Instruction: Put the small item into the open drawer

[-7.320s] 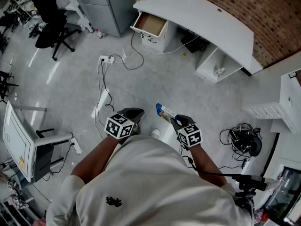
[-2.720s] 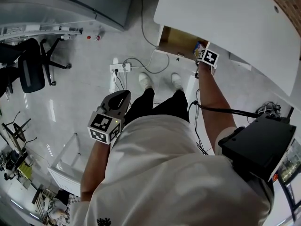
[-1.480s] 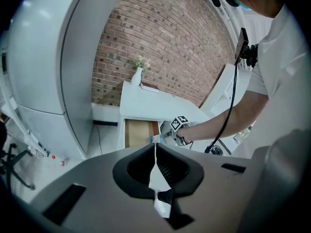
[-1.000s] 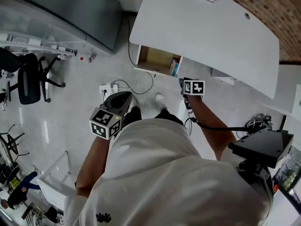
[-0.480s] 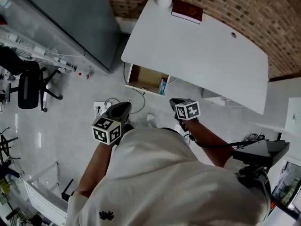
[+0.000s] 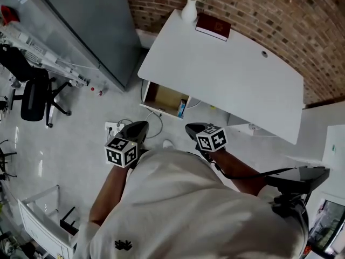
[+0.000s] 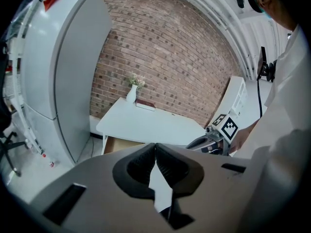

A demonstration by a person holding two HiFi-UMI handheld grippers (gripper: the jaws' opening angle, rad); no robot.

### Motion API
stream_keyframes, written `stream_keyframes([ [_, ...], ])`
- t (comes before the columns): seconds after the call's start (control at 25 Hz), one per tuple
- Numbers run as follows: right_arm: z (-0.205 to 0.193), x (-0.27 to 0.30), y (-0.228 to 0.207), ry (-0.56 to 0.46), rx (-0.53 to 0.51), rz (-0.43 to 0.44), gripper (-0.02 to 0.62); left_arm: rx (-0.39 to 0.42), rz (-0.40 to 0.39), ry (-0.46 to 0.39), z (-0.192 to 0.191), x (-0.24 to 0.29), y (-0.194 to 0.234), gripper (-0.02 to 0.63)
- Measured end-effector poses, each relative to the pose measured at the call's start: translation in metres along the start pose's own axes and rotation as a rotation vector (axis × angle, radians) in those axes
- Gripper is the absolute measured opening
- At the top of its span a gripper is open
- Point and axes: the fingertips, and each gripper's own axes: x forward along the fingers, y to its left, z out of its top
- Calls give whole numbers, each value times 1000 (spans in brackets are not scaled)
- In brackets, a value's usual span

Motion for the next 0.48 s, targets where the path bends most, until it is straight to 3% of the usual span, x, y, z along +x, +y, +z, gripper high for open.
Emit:
stream_keyframes([
  [0.48,11,-15,21,-67,-87,77,31,24,14,11,-7,0,-12,28],
])
